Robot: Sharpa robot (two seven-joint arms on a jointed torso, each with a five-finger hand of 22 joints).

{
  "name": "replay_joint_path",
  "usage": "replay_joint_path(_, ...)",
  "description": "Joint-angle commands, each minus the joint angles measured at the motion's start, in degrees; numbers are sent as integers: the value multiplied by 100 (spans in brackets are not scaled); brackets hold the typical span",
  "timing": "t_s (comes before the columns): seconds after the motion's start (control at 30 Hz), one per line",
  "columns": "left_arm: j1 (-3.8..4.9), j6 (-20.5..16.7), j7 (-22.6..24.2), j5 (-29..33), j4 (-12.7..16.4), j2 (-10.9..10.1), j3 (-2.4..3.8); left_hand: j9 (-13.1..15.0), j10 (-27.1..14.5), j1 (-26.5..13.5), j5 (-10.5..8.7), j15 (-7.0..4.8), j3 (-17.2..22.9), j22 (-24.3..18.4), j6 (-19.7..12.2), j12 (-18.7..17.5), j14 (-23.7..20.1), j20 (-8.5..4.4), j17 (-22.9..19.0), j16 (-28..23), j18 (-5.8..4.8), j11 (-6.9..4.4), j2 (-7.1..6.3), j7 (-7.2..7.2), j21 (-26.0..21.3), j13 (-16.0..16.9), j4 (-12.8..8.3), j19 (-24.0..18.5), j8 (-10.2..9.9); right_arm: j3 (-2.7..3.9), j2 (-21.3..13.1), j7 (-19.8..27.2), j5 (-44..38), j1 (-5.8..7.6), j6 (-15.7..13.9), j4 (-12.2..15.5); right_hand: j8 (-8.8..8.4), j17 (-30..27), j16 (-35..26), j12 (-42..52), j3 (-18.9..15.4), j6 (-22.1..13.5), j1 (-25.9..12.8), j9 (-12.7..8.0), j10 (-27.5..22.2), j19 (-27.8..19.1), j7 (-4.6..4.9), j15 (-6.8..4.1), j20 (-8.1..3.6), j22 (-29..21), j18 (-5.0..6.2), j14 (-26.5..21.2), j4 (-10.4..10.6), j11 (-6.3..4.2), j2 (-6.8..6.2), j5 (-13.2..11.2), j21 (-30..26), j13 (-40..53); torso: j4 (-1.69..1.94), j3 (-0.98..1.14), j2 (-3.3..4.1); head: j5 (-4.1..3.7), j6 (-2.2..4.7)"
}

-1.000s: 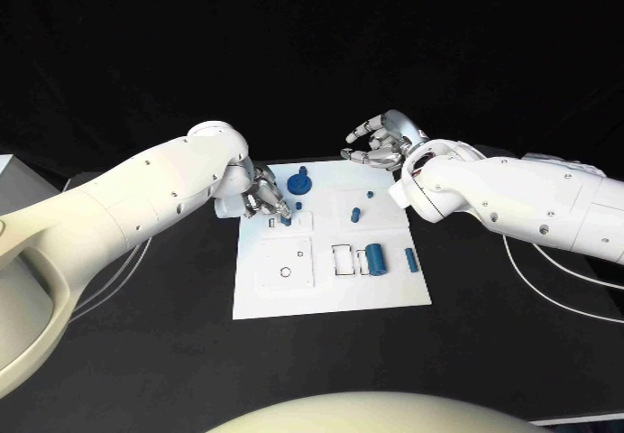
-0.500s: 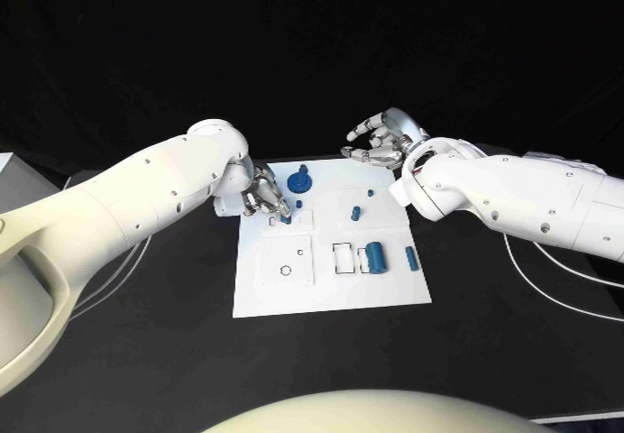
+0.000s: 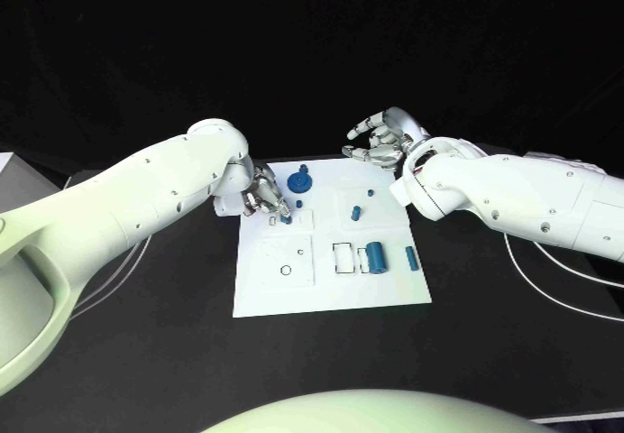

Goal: Assemble the parts on the task board

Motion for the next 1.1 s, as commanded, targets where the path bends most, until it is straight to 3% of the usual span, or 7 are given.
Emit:
replay_joint_path(0.03,-19,63,-8,-64,-17,13,-5,24,7,82,20,-3,1016,6,140,3,537,-8,1329,34,10,-11,61,-87,38,-5,-1051,42,20,3,16,268,236,0,34,-25,83,-1147,-1124,-1509,116,-75,3,32,-1171,-822,22,28,30,-1720,326,-572,5,-2,-32,25,-2147,-1160,-5,0,4,3,0)
replay_joint_path(0.07,-21,60,-8,-64,-18,16,-6,24,7,82,20,-3,1016,6,140,3,537,-8,1329,34,10,-11,61,-87,38,-5,-1051,42,20,3,20,301,289,0,49,-31,127,-1805,-1755,-2353,183,-82,14,46,-1748,-1002,42,46,69,-1954,330,-1015,2,20,-44,16,-2489,-1917,-1,0,4,1,-4)
replay_joint_path(0.17,-29,53,-5,-64,-24,23,-6,24,7,82,20,-3,1016,6,140,3,537,-8,1329,34,10,-11,61,-87,38,-5,-1051,42,20,2,32,414,431,0,59,-44,250,-2756,-2836,-2957,367,-133,20,82,-1917,-1219,68,127,137,-2377,339,-1748,-1,75,-76,-1,-3073,-2551,0,0,3,-1,-4)
replay_joint_path(0.4,-41,61,-1,-64,-30,33,-8,28,11,81,35,-4,1017,2,145,4,537,-9,1329,34,11,-13,58,-89,38,-2,-1062,37,19,2,54,620,674,1,39,-64,477,-3161,-3974,-4105,660,-299,-48,119,-1976,-1464,189,314,340,-3281,332,-2204,-52,235,-178,-13,-4128,-4067,0,6,2,-4,-8)
replay_joint_path(0.63,-43,97,0,-63,-28,41,-9,30,15,78,38,-4,1016,11,147,6,541,-9,1343,40,9,-14,55,-90,43,2,-1066,41,19,1,74,762,883,1,3,-90,592,-3390,-4867,-4492,710,-463,-54,116,-2173,-1585,285,462,482,-3912,337,-2342,-113,364,-166,12,-4746,-4901,-2,4,2,-4,-6)
replay_joint_path(0.8,-43,121,0,-59,-25,45,-9,31,16,79,39,-4,1015,15,148,6,543,-9,1348,43,9,-14,54,-91,45,2,-1068,43,19,0,89,833,977,1,-10,-109,602,-3828,-5654,-4747,770,-476,-75,61,-2136,-1916,363,631,678,-4401,335,-2739,-144,462,-173,26,-5250,-5468,-2,5,2,-7,-5)
replay_joint_path(1.1,-41,122,-4,-40,-11,21,-8,33,24,82,45,-5,1014,24,154,14,550,-10,1368,52,7,-17,48,-94,49,14,-1079,47,20,-4,112,886,1052,0,-13,-141,584,-4071,-5975,-4840,763,-509,-88,12,-2117,-1963,392,689,747,-4678,341,-2789,-192,501,-167,32,-5443,-5805,-2,4,0,-14,-7)
